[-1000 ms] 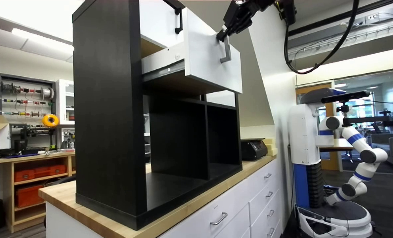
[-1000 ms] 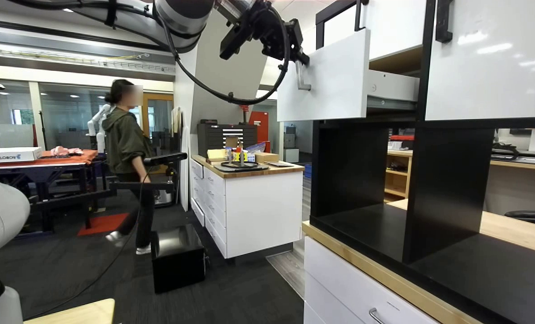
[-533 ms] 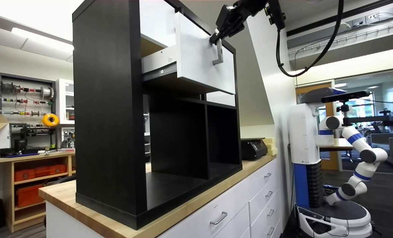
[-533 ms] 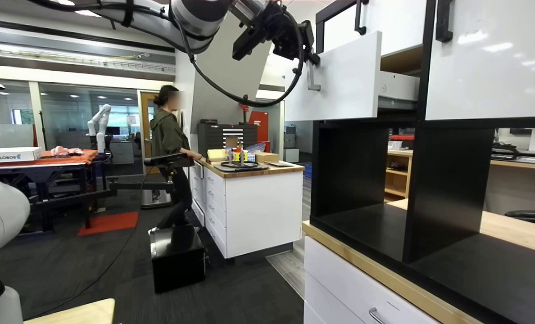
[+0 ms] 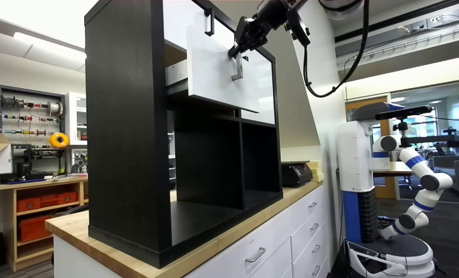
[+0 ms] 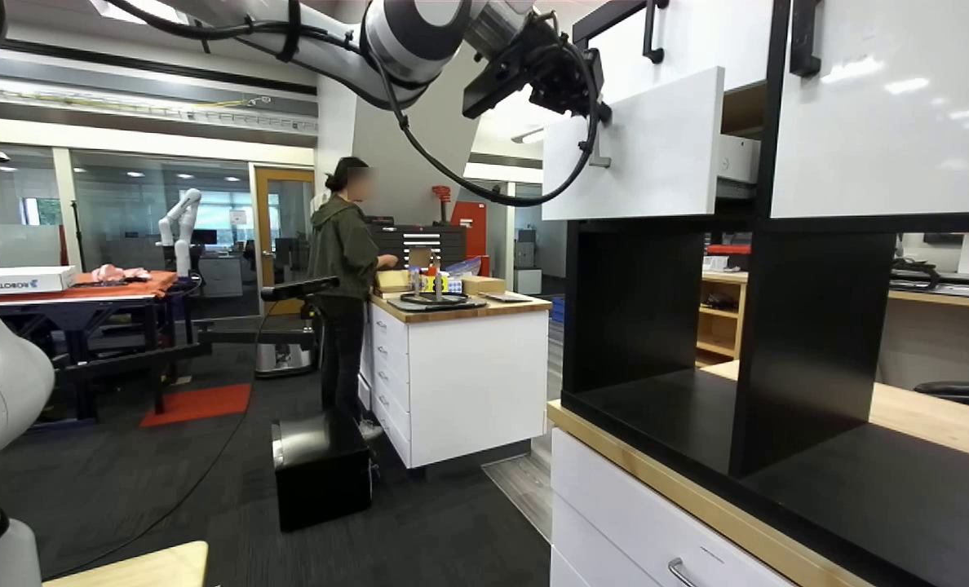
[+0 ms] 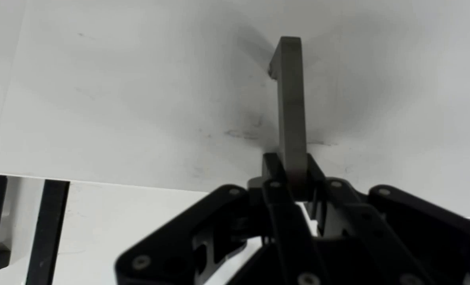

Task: Close the drawer

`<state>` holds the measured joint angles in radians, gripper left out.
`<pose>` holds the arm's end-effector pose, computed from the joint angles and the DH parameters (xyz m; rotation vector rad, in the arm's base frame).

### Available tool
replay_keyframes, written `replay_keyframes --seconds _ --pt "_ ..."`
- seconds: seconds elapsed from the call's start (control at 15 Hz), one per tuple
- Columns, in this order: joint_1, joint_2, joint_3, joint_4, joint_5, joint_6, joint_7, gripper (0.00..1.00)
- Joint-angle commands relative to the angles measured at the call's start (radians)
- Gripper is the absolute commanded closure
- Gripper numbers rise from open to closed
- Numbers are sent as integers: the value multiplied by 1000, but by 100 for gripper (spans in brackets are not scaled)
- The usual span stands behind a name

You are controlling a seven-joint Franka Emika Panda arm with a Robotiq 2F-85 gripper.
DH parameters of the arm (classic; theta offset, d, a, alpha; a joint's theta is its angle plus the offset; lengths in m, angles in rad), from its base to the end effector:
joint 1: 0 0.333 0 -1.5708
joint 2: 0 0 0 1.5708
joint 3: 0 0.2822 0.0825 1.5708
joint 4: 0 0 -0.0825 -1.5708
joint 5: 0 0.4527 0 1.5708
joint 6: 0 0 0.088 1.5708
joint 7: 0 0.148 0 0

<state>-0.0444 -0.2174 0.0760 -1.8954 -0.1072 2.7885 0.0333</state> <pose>0.6499 0.0283 0.6724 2.6114 0.1102 1.6226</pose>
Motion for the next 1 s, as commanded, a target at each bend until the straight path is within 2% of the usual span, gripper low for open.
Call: replay_keyframes --seconds 0.0,0.27,0.93 --pt "-25 66 15 112 -37 -23 66 96" --pt "-25 136 21 207 -76 -52 103 96" --pt "-9 352 -8 420 -83 -25 94 96"
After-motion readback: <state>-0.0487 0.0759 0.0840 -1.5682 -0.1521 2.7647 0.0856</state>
